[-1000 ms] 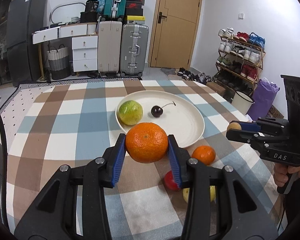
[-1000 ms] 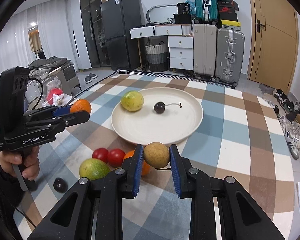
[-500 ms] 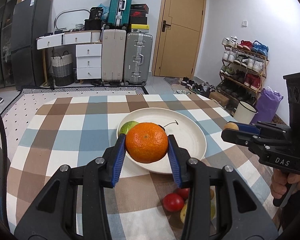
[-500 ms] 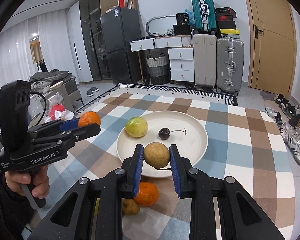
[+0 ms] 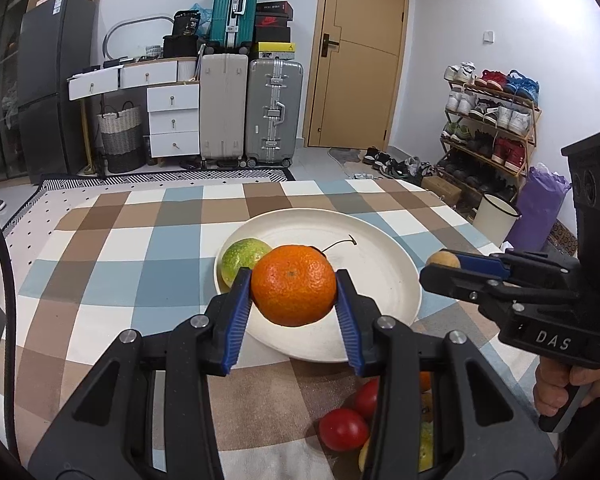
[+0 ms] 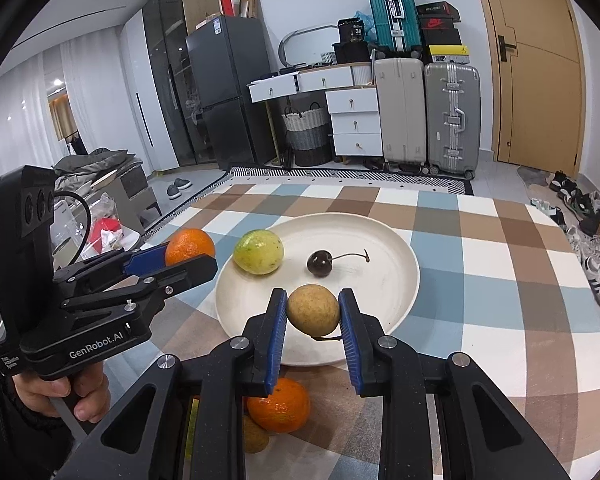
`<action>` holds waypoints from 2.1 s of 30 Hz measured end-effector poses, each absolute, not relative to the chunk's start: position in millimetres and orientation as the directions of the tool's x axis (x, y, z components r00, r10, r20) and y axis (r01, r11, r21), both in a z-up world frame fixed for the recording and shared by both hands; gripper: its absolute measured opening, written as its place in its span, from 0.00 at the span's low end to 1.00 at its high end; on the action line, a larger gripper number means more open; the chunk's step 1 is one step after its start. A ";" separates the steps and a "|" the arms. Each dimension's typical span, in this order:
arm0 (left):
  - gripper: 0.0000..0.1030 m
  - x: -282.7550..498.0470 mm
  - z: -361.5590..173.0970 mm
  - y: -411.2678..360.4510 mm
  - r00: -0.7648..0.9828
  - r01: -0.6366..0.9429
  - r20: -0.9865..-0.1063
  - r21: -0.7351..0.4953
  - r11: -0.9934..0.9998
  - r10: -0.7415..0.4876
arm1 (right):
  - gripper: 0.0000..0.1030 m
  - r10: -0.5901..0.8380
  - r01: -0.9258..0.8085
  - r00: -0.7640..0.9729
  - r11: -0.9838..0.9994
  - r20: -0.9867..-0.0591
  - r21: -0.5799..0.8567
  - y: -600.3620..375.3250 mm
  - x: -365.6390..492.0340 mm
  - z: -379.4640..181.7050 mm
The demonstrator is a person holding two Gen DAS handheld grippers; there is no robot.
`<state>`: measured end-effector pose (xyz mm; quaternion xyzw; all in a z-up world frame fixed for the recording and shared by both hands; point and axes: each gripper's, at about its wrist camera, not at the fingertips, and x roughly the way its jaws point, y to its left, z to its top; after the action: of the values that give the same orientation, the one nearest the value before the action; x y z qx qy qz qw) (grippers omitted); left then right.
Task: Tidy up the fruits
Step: 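Carry the brown fruit with the right tool while the left tool carries the orange, both releasing onto the plate, then withdraw both open tools from the plate toward the remaining fruits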
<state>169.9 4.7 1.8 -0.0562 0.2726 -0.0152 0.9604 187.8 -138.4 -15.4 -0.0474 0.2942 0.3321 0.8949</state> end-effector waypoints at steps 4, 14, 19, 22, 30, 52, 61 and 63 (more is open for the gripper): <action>0.37 179.2 -5.9 4.1 0.846 -0.009 -0.531 -0.113 0.994 -0.053 | 0.26 0.562 -0.614 0.599 0.780 -0.571 0.123 -137.5 193.7 -21.9; 0.37 193.3 -18.5 -4.0 0.841 0.008 -0.537 -0.099 0.995 -0.060 | 0.26 0.555 -0.592 0.581 0.790 -0.596 0.159 -134.3 208.6 -34.8; 0.37 197.5 -20.3 -9.0 0.833 0.022 -0.549 -0.081 0.996 -0.063 | 0.26 0.547 -0.580 0.576 0.797 -0.607 0.168 -131.7 214.8 -40.0; 0.37 198.1 -20.5 -10.1 0.832 0.023 -0.551 -0.078 0.997 -0.063 | 0.26 0.541 -0.575 0.575 0.801 -0.613 0.168 -129.8 217.3 -42.4; 0.47 197.8 -21.5 -9.6 0.847 0.011 -0.529 -0.080 0.997 -0.052 | 0.38 0.535 -0.567 0.599 0.809 -0.596 0.157 -135.4 213.7 -38.0; 0.99 158.7 -9.3 24.7 0.877 -0.077 -0.481 -0.104 0.992 0.017 | 0.99 0.515 -0.559 0.613 0.819 -0.600 0.132 -152.1 199.5 -36.0; 0.99 142.7 -3.1 33.4 0.878 -0.100 -0.478 -0.118 0.988 0.032 | 0.99 0.504 -0.554 0.617 0.824 -0.604 0.121 -153.6 191.8 -37.3; 0.99 138.5 -2.8 33.2 0.877 -0.102 -0.479 -0.120 0.988 0.033 | 0.99 0.504 -0.553 0.623 0.825 -0.598 0.118 -153.4 188.0 -36.0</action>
<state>138.5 33.2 -2.8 -0.0709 0.2452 0.0348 0.9663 188.0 -153.4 -36.0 -0.0385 0.3197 0.2936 0.9001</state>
